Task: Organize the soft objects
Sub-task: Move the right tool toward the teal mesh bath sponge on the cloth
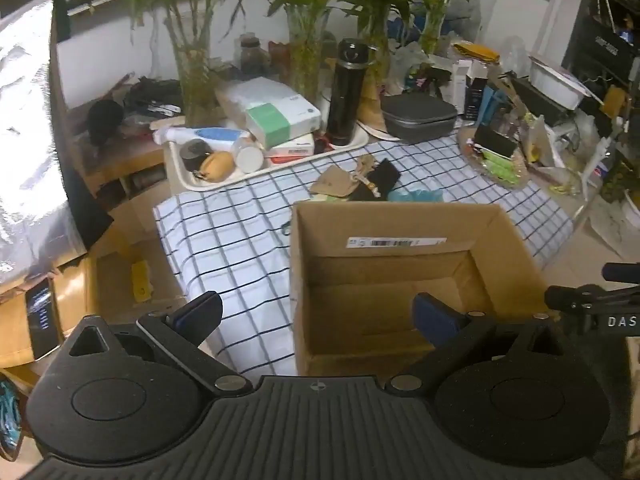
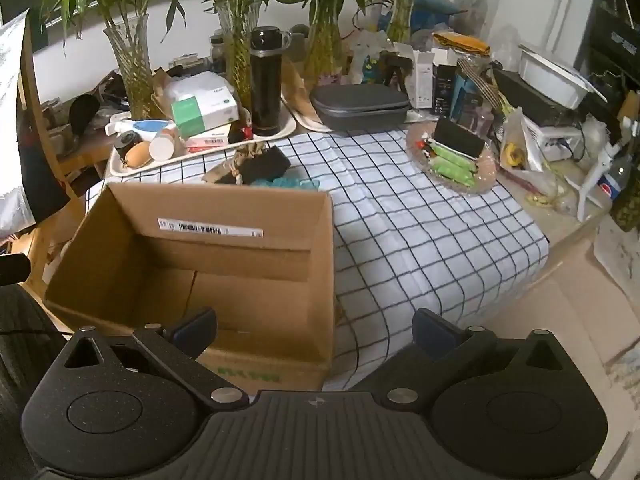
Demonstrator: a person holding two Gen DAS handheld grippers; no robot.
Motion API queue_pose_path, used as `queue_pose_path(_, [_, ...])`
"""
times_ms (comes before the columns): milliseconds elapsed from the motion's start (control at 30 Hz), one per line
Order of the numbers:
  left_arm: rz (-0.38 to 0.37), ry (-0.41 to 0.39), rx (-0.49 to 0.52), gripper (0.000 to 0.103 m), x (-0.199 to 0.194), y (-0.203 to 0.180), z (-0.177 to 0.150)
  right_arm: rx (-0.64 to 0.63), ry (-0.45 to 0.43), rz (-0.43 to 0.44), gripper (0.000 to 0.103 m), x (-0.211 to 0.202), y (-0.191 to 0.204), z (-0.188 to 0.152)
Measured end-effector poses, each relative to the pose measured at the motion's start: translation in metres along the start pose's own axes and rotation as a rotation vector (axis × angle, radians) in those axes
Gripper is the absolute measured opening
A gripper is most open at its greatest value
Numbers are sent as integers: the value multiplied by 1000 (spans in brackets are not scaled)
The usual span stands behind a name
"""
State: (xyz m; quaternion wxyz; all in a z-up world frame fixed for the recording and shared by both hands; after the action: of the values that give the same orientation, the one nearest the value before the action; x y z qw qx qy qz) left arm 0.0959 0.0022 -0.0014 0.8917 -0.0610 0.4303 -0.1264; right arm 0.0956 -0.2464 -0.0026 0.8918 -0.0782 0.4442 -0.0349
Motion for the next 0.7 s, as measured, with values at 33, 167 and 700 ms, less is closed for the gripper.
queue_pose_path(33, [-9, 7, -2, 103, 2, 0, 3, -3, 0, 2, 103, 0, -1, 3])
queue_pose_path(167, [-2, 20, 5, 103, 10, -1, 10, -2, 9, 12, 103, 5, -8, 16])
queue_pose_path(700, [-45, 46, -9, 103, 24, -2, 24, -61, 32, 30, 103, 23, -13, 34])
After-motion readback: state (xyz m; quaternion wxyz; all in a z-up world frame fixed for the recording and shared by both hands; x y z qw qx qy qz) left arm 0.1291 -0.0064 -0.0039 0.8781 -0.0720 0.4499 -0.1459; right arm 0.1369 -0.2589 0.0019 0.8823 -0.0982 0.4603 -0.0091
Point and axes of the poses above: each gripper's, at about its wrist camera, not at the fingertips, and x roughly the way its jaws point, y to its left, z to its top, the point moved 7 cm from there along x, roughly the way its jaws point, and after that the axes turned 11 degrees about -z, right-handed, at the moved point
